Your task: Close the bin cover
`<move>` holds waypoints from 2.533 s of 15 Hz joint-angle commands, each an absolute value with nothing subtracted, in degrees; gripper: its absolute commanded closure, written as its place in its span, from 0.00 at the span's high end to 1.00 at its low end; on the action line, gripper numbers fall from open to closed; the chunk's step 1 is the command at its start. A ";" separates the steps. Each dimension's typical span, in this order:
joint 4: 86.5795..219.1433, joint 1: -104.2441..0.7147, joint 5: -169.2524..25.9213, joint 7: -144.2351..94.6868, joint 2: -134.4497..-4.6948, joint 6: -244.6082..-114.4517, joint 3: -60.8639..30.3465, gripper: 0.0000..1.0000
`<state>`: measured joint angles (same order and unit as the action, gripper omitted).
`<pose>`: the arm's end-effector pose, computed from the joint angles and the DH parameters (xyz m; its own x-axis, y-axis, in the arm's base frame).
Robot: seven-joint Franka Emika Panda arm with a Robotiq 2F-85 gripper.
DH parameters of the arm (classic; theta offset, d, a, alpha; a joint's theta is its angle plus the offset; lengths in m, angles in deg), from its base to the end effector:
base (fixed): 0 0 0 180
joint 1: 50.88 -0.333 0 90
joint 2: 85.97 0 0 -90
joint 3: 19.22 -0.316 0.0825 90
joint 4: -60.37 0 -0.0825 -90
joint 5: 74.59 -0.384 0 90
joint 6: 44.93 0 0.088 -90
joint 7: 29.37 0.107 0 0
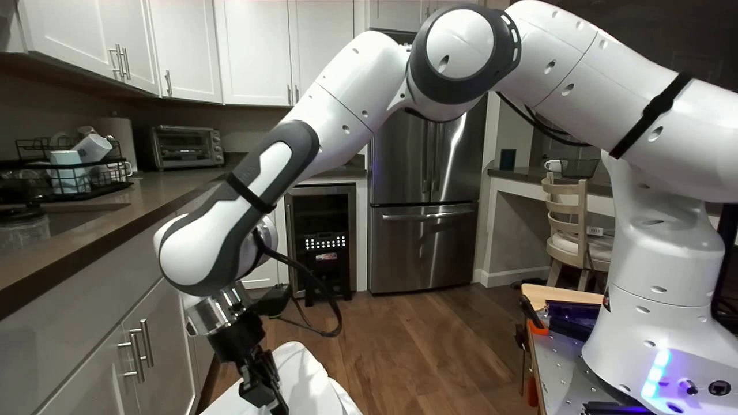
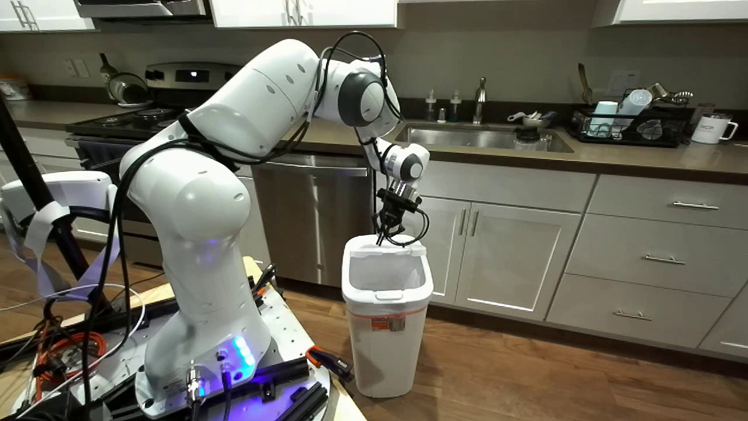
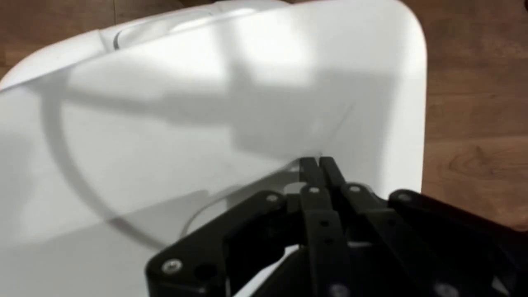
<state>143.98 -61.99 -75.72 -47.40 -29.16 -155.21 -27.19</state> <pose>0.6093 0.2032 0.0617 0.7040 0.5640 -0.4316 0.4924 -0.8256 -0.2757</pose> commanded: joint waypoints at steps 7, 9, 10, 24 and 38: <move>156.01 -61.19 -73.68 -45.61 -34.87 -159.68 -28.13 0.05; 157.13 -61.87 -72.13 -44.94 -35.57 -161.33 -27.46 0.05; 157.65 -62.07 -71.37 -44.56 -35.84 -162.19 -27.24 0.05; 162.66 -60.88 -69.53 -41.45 -37.53 -172.15 -28.33 0.05; 168.14 -60.24 -71.36 -39.22 -37.70 -188.59 -29.06 0.06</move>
